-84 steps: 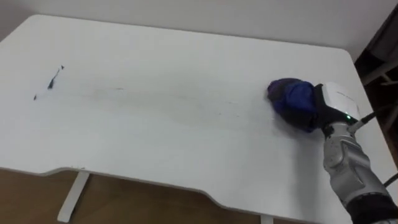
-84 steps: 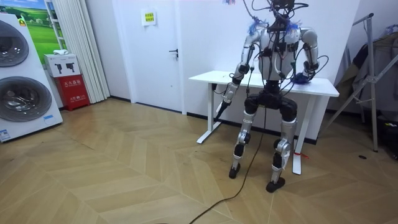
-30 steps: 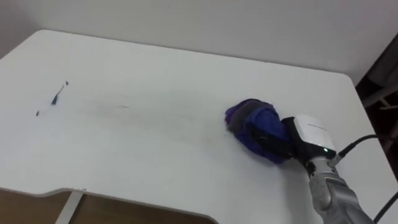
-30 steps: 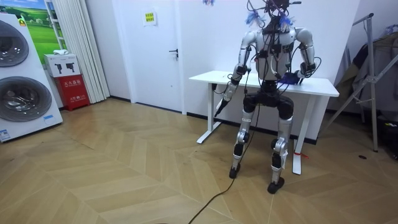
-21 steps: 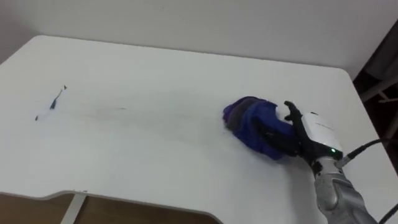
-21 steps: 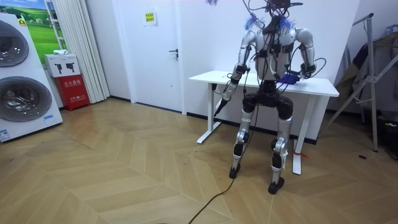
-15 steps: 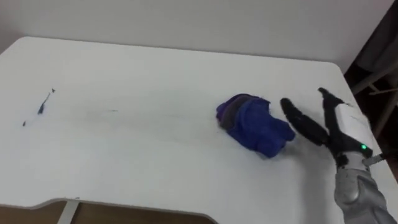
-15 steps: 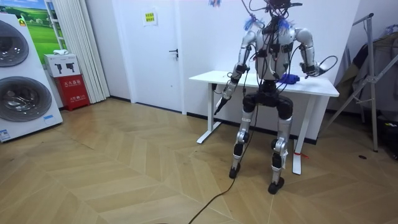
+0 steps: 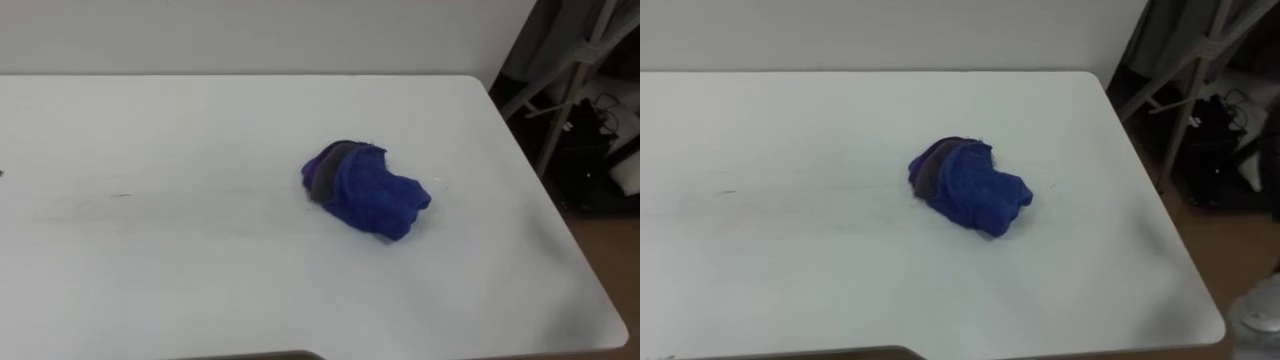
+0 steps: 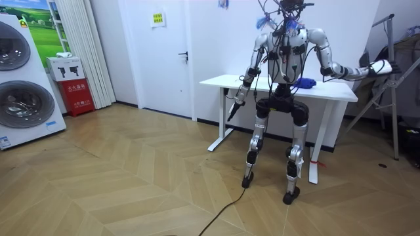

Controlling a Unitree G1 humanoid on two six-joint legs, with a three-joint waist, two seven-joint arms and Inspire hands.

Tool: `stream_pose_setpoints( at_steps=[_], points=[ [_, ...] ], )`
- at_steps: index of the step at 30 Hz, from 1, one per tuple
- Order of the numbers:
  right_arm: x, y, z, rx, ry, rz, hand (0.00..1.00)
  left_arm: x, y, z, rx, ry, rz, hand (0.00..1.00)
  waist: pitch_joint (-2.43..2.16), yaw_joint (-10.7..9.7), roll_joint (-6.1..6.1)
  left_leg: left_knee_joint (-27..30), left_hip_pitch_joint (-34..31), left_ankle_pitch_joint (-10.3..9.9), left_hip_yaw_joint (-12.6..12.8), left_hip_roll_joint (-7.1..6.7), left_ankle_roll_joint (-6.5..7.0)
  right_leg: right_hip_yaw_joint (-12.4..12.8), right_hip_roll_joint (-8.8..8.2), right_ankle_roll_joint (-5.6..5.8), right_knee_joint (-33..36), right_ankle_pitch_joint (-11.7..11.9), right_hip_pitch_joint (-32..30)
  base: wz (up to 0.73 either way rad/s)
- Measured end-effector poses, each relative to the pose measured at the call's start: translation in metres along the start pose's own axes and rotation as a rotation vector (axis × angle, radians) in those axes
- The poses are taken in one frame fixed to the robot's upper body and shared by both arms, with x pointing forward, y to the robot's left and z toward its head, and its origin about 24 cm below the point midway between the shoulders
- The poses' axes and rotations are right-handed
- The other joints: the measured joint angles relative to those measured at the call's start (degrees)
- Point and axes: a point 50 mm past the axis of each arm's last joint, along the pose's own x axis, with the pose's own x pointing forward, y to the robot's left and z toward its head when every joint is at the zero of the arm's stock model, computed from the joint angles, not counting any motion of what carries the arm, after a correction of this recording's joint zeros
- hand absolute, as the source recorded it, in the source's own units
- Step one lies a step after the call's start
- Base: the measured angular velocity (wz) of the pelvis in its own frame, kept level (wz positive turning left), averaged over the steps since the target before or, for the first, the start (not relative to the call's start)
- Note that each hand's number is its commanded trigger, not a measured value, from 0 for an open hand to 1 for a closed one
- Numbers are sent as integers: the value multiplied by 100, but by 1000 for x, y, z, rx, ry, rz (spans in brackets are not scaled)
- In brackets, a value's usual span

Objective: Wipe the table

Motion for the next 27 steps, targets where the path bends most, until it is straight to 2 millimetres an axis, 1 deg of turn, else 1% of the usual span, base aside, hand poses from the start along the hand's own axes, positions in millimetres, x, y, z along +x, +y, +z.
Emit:
stream_pose_setpoints(
  at_steps=[1, 2, 4, 5, 7, 8, 10, 11, 13, 16, 18, 20, 21, 22, 23, 25, 27],
  points=[
    [0, -2, -10, 18, 52, -13, 0, 0, 1, -1, -3, 3, 4, 0, 1, -74, 2, 0, -2, 0, 1, 0, 0, -1, -1, 0, -8, 0, 5, 0],
    [0, -3, -16, 25, 86, -19, 0, 0, 2, -1, -3, 3, 6, 0, 0, -88, -4, 0, 0, 0, 1, 0, 0, -4, 0, 0, -13, 0, 14, 0],
    [-5, -7, -48, 71, 261, -46, 0, 0, 4, -3, -11, 9, 12, 0, -14, -128, -27, 1, -7, -1, -8, 0, 0, -15, 0, 0, -13, 0, 23, 3],
    [-7, -8, -56, 85, 305, -53, 0, 0, 4, -4, -13, 11, 14, 0, 0, -145, -60, 0, -13, -2, -12, 0, 1, -18, 0, 1, -13, 0, 20, 0],
    [-16, -11, -80, 135, 451, -76, 0, -1, 8, -10, -23, 30, 24, 0, -4, -226, -45, 3, -18, -29, -14, 7, 1, -18, 6, 1, -13, -1, 13, 0],
    [-20, -13, -88, 142, 489, -84, 0, -1, 8, -11, -23, 31, 25, 0, -9, -249, -42, 11, -12, -40, -12, 8, 4, -17, 7, 1, -14, -1, 16, 0],
    [-39, -18, -120, 125, 642, -97, 0, -1, 10, -13, -35, 37, 33, 0, -10, -255, -39, 23, 45, -80, 7, 8, 4, -9, 4, 9, -23, -5, 34, -4],
    [-45, -19, -127, 117, 676, -97, 0, -1, 11, -14, -37, 40, 35, 0, -12, -257, -40, 22, 58, -88, 21, 8, 5, -7, 3, 9, -25, -6, 43, -7],
    [-64, -20, -149, 111, 812, -103, 0, -2, 14, -19, -47, 53, 43, 0, -14, -311, -47, 18, 75, -98, 49, 5, 10, 8, 1, 13, -23, -8, 49, -6],
    [-78, -21, -163, 96, 900, -104, 0, -2, 13, -18, -53, 52, 38, 0, -14, -350, -33, 17, 66, -99, 87, 6, 11, 63, 8, 13, -23, -8, 44, -8],
    [-92, -23, -174, 71, 954, -74, 0, -1, 12, -17, -61, 50, 24, 0, -11, -350, -2, 20, 80, -106, 127, 7, 14, 92, 9, 13, -22, -8, 46, -10],
    [-105, -21, -180, 51, 981, -35, 0, -2, 11, -18, -60, 52, 19, 0, -3, -350, 12, 20, 90, -115, 151, 5, 15, 119, 11, 14, -23, -9, 46, -4],
    [-116, -17, -185, 25, 1010, 8, 0, -2, 10, -18, -59, 54, 16, 0, -5, -344, 11, 18, 96, -121, 153, 5, 15, 124, 13, 18, -32, -11, 55, 0],
    [-123, -16, -188, 11, 1025, 32, 0, -2, 9, -18, -55, 54, 13, 0, -9, -332, 16, 20, 101, -126, 152, 6, 15, 124, 13, 18, -36, -11, 64, 0],
    [-135, -13, -193, -22, 1049, 92, 0, -1, 7, -18, -44, 60, 4, 0, -6, -309, 25, 22, 124, -142, 153, 5, 18, 125, 11, 18, -42, -11, 91, -4],
    [-155, -6, -198, -102, 1076, 218, 0, -2, 1, -22, -26, 79, -15, 0, -6, -245, 87, 34, 198, -189, 182, 9, 17, 143, 14, 30, -27, -19, 137, -8],
    [-166, 3, -198, -162, 1078, 320, 0, -3, -3, -22, -16, 79, -23, 0, -11, -216, 123, 29, 200, -195, 183, 7, 18, 143, 14, 32, -28, -18, 136, -2]
  ],
)
